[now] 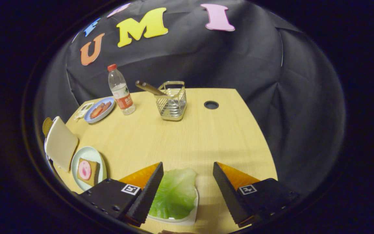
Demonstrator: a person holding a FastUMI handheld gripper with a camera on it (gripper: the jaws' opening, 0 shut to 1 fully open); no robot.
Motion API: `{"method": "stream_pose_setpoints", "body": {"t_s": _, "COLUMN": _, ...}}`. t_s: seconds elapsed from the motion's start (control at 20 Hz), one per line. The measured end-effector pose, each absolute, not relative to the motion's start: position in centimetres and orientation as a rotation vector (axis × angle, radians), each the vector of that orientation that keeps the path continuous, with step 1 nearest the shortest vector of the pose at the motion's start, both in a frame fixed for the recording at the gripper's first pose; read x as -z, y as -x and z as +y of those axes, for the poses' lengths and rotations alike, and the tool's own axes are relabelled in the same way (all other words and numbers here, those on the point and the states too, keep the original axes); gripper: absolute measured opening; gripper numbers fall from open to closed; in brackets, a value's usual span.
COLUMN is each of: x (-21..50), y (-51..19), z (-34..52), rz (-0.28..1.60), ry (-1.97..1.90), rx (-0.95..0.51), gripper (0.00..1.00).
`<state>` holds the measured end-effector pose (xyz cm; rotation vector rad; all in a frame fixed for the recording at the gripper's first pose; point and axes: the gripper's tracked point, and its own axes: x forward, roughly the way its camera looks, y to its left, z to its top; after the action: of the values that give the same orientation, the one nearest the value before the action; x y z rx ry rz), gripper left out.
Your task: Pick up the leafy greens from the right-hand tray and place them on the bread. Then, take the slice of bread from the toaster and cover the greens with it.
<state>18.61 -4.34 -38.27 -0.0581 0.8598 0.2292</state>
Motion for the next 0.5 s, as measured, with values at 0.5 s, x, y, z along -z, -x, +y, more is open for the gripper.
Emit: {"method": "stream_pose_setpoints", "body": {"t_s": 0.5, "x": 42.0, "y": -17.4, "z": -4.2, "rz": 1.013, "ry": 0.035, "rx": -0.217, "gripper": 0.58}}
